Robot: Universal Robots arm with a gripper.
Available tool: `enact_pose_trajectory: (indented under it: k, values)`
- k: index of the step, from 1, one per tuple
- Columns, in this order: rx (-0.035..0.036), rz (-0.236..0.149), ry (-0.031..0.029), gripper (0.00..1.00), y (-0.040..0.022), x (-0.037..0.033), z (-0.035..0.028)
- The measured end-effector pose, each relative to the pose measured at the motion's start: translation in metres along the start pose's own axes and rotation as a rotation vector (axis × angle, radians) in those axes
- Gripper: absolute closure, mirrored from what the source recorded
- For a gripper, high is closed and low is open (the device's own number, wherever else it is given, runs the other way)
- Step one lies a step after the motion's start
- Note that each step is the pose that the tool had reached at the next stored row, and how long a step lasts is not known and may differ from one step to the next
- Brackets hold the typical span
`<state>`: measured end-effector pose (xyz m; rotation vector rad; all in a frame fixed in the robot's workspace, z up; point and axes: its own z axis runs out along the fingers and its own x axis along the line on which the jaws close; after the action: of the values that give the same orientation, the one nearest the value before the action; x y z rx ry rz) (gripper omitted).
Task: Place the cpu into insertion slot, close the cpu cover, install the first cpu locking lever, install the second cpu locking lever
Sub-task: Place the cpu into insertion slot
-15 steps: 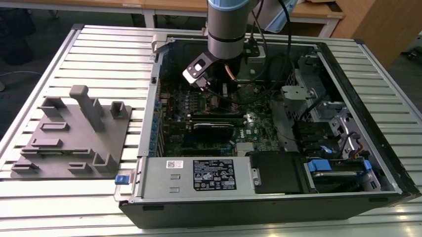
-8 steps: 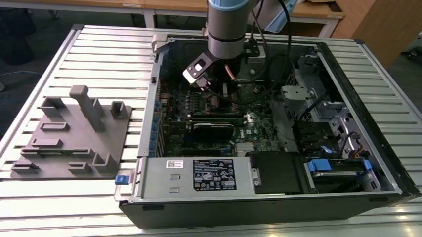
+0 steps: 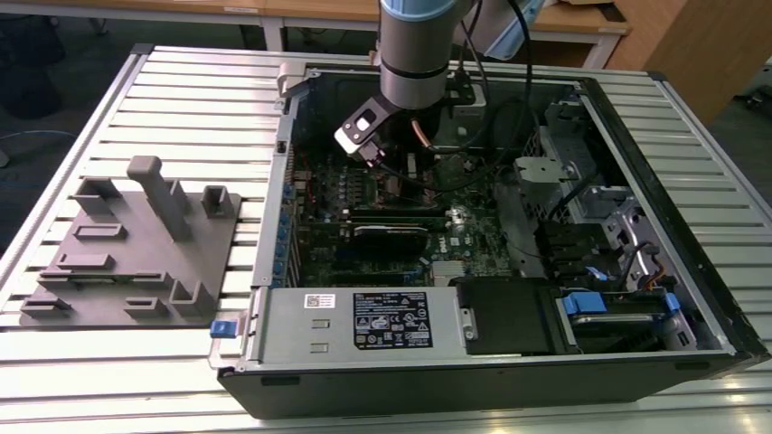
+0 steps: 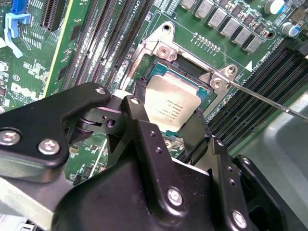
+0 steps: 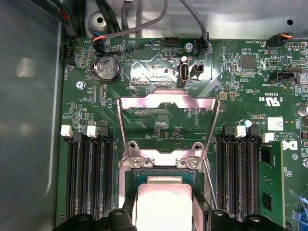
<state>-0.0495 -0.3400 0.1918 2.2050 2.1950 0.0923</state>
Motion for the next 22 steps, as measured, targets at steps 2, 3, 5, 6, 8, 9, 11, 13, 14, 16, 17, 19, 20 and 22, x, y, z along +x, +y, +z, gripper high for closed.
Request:
enact_pose_trajectory:
  k: [2,3,5,6,8,9,11,13,14,16,17,19,20,22]
  values:
    - [-0.0001,0.0,0.0002,0.46,0.0,0.0001,0.0001]
    - [-0.0001,0.0,0.0002,0.46,0.0,0.0001,0.0001]
    - [-0.0001,0.0,0.0002,0.46,0.0,0.0,0.0001]
    - [-0.0002,0.0,0.0003,0.46,0.0,0.0001,0.0002]
    - [-0.0001,0.0,0.0002,0.46,0.0,0.0001,0.0002]
    - [-0.0002,0.0,0.0003,0.46,0.0,0.0001,0.0002]
    - [-0.0002,0.0,0.0002,0.46,0.0,0.0,0.0002]
    - [-0.0002,0.0,0.0002,0.46,0.0,0.0001,0.0003]
    - [-0.0002,0.0,0.0002,0.46,0.0,0.0001,0.0003]
    - [-0.0001,0.0,0.0002,0.46,0.0,0.0,0.0003]
    - [-0.0001,0.0,0.0002,0.46,0.0,0.0,0.0003]
    - [-0.0001,0.0,0.0003,0.46,0.0,0.0001,0.0004]
    - [-0.0002,0.0,0.0003,0.46,0.0,0.0001,0.0004]
    - [-0.0007,0.0,0.0011,0.45,0.0001,0.0002,0.0007]
